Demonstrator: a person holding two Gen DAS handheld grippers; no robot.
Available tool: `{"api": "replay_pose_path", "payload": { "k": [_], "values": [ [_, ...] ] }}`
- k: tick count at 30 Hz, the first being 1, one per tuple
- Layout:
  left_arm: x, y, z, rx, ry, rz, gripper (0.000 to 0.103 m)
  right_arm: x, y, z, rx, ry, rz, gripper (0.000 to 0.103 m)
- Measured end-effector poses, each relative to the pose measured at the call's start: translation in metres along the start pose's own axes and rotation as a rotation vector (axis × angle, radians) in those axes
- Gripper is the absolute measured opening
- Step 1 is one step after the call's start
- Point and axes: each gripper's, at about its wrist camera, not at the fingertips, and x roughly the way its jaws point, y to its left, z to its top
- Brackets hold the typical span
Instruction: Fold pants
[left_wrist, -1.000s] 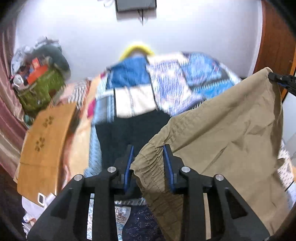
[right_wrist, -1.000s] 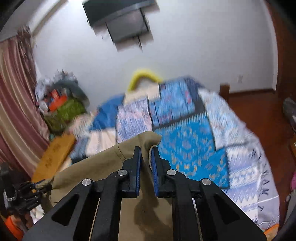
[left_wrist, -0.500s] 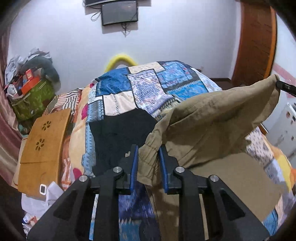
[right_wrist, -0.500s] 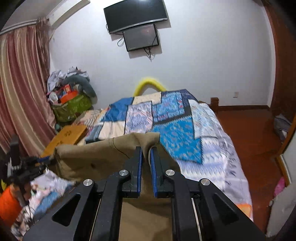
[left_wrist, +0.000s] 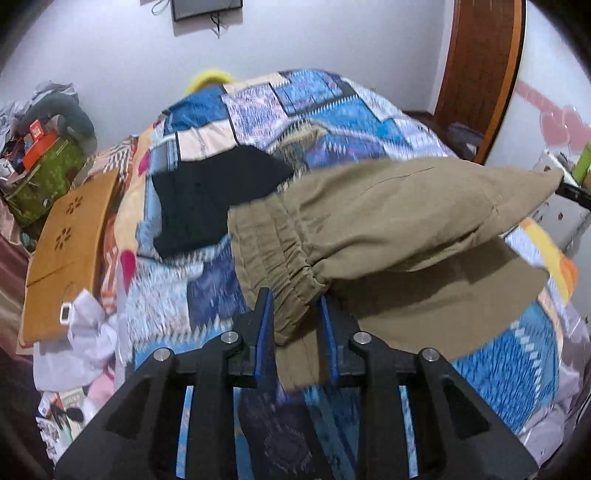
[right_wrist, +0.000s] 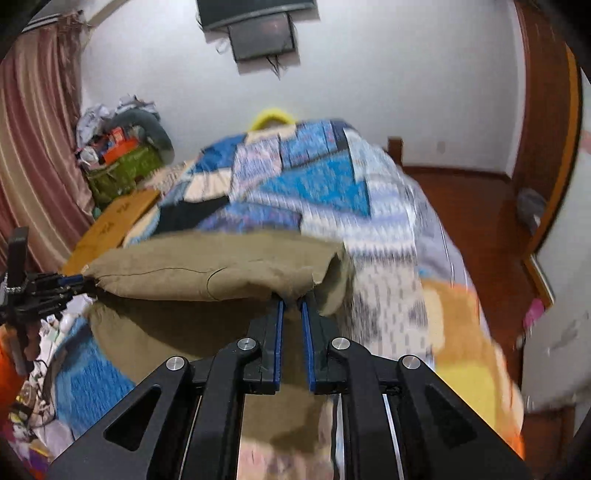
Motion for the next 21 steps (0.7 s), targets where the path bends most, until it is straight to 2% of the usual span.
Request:
{"api": "replay_pose_path", "payload": {
  "k": [3, 6, 7, 8, 9, 11, 13, 15, 17, 19, 21],
  "values": [
    [-0.001, 0.0, -0.014, -0.038, 0.023, 0.002, 0.03, 0.007, -0.002, -0.028, 0.024, 0.037, -0.063, 0.011],
    [-0.01, 0.004, -0.023, -0.078, 0.023, 0.0, 0.033, 0.009, -0.004, -0.049, 0.065, 0.073, -0.078, 0.011],
    [-0.013, 0.006, -0.023, -0.084, 0.018, 0.008, 0.036, 0.008, -0.004, -0.053, 0.068, 0.079, -0.087, 0.011],
    [-0.017, 0.007, -0.024, -0.087, 0.01, 0.025, 0.047, 0.006, -0.004, -0.057, 0.065, 0.081, -0.095, 0.014],
    [-0.023, 0.007, -0.024, -0.086, -0.008, 0.051, 0.057, 0.003, -0.004, -0.06, 0.06, 0.079, -0.104, 0.018],
    [-0.035, 0.006, -0.022, -0.074, -0.049, 0.081, 0.066, -0.005, -0.002, -0.058, 0.048, 0.058, -0.124, 0.039],
    [-0.048, 0.002, -0.017, -0.054, -0.084, 0.096, 0.073, -0.018, 0.004, -0.056, 0.035, 0.016, -0.121, 0.047],
    [-0.058, -0.004, -0.01, -0.03, -0.123, 0.099, 0.086, -0.03, 0.014, -0.053, 0.013, -0.018, -0.105, 0.054],
    [-0.065, -0.013, -0.005, -0.003, -0.154, 0.09, 0.094, -0.035, 0.025, -0.044, -0.009, -0.053, -0.079, 0.074],
    [-0.067, -0.026, 0.001, 0.047, -0.169, 0.065, 0.099, -0.035, 0.038, -0.04, -0.035, -0.076, -0.045, 0.08],
    [-0.058, -0.039, 0.006, 0.1, -0.148, 0.06, 0.1, -0.03, 0.051, -0.038, -0.064, -0.069, -0.006, 0.081]
  ]
}}
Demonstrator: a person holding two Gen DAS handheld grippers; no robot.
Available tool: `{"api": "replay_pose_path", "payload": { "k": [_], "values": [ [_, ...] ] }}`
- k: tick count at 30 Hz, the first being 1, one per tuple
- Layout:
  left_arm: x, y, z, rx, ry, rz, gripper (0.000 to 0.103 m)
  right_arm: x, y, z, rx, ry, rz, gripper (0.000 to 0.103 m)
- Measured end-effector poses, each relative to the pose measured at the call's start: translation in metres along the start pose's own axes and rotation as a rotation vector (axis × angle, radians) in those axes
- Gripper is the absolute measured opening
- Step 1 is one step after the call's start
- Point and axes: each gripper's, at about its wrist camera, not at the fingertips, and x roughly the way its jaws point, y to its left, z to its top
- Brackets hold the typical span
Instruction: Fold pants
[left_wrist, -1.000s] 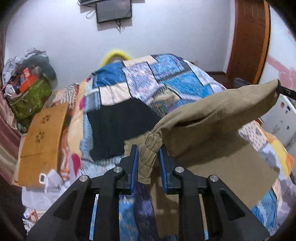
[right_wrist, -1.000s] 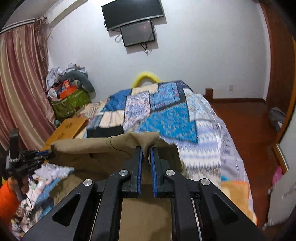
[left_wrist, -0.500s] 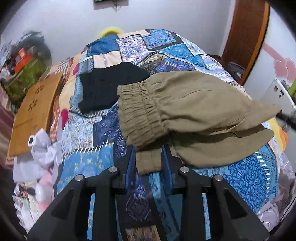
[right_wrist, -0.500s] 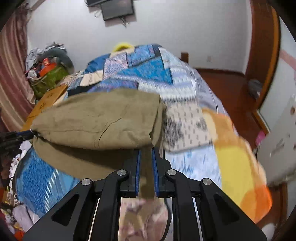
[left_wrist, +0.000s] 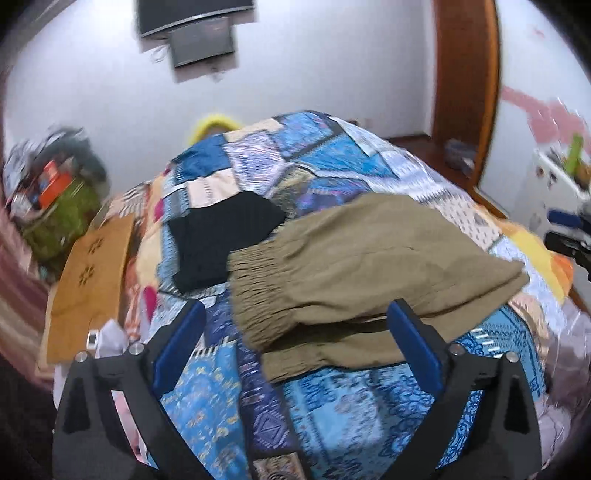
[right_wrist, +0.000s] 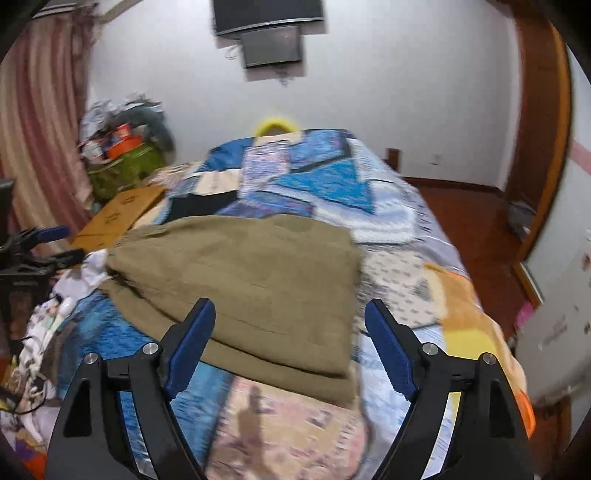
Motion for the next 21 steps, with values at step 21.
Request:
{"api": "replay_pose_path", "payload": {
  "k": [21],
  "values": [
    [0.077, -0.047, 0.02, 0.262, 0.114, 0.037, 0.1, 0.094, 0.068, -0.01, -0.194, 0.177, 0.1, 0.08]
  ]
}}
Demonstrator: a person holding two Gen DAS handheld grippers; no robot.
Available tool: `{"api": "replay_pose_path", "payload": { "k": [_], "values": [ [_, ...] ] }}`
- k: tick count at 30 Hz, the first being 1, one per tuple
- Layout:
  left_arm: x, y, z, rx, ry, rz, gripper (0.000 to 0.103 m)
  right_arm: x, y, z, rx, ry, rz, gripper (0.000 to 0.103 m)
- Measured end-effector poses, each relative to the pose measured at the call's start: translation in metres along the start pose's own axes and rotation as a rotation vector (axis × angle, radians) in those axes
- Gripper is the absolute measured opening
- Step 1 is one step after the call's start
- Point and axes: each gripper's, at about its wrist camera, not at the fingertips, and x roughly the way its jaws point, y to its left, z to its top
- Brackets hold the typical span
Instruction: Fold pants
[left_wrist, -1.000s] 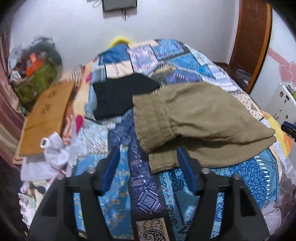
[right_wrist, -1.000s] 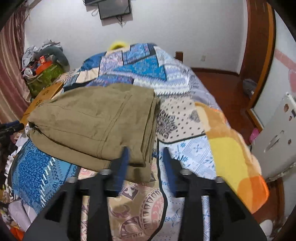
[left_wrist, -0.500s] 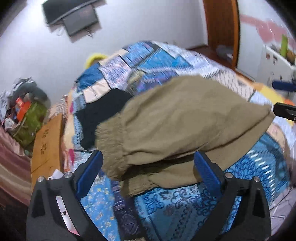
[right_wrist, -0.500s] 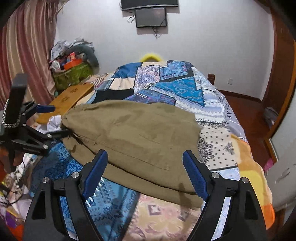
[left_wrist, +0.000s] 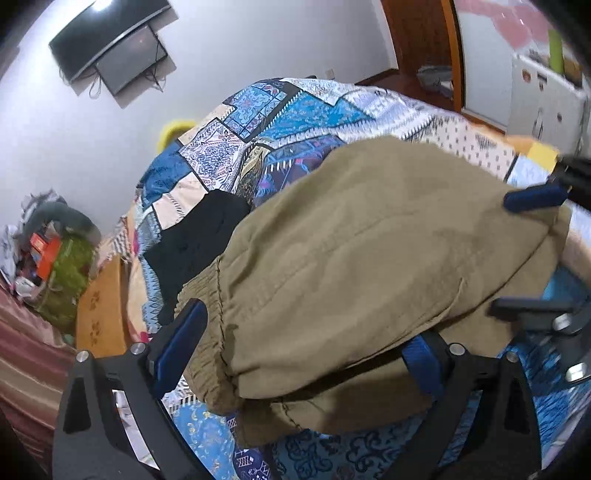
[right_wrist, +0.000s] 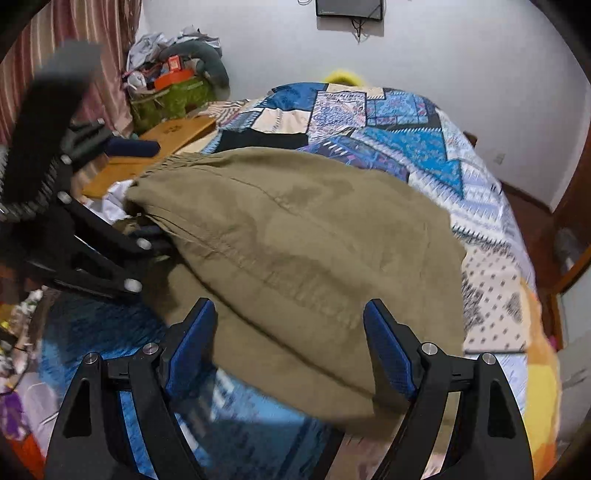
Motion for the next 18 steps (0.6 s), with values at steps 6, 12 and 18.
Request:
{"api": "replay_pose_path", "payload": {
  "k": [6, 12, 18],
  "values": [
    [-0.008, 0.013, 0.006, -0.08, -0.004, -0.112, 0.084, 0.005, 0.006, 0.008, -0.041, -0.014, -0.005, 0.062],
    [-0.013, 0.006, 0.001, -0.071, -0.024, -0.13, 0.081, 0.0, 0.002, 0.012, -0.04, -0.033, 0.002, 0.02],
    [-0.002, -0.011, -0.002, -0.032, 0.022, -0.123, 0.022, -0.01, -0.002, 0.015, -0.012, -0.079, 0.001, 0.008]
  ]
}}
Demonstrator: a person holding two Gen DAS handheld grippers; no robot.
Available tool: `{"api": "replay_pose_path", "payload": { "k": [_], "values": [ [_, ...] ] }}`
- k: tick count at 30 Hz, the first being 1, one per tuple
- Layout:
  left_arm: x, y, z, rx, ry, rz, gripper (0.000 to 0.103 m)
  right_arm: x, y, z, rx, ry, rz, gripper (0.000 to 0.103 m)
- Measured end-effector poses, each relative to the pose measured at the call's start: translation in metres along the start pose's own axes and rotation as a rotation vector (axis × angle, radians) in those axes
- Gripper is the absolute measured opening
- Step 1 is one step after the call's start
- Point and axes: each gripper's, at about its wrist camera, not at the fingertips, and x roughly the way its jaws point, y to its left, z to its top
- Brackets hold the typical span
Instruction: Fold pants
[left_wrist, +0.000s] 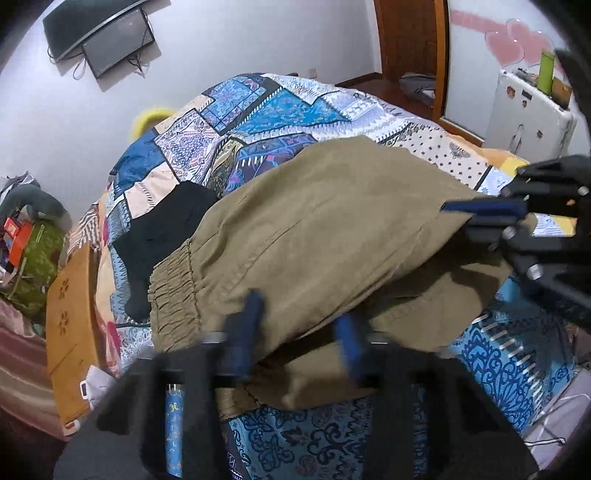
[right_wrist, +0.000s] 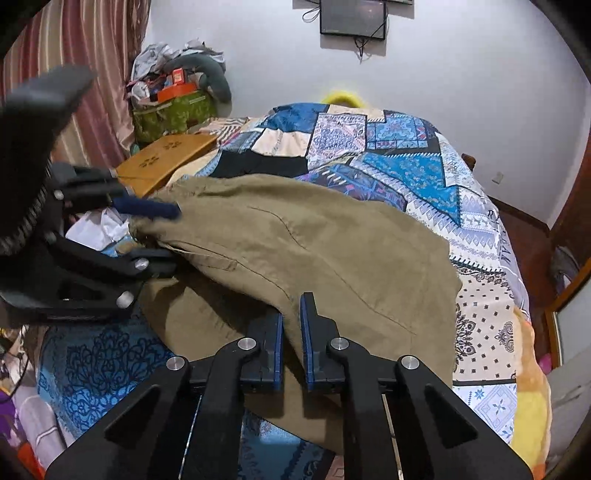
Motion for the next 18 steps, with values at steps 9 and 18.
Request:
{"api": "replay_pose_path", "payload": {
  "k": [9, 18],
  "values": [
    [-0.036, -0.007, -0.011, -0.016, -0.07, -0.035, 0.015, -0.028, 0.007, -0.006, -0.025, -0.024, 0.023, 0.007],
    [-0.016, -0.007, -0.046, -0.145, 0.006, -0.131, 0.015, -0.015, 0.023, -0.034, 0.003, 0.051, 0.033, 0.007]
  ]
}}
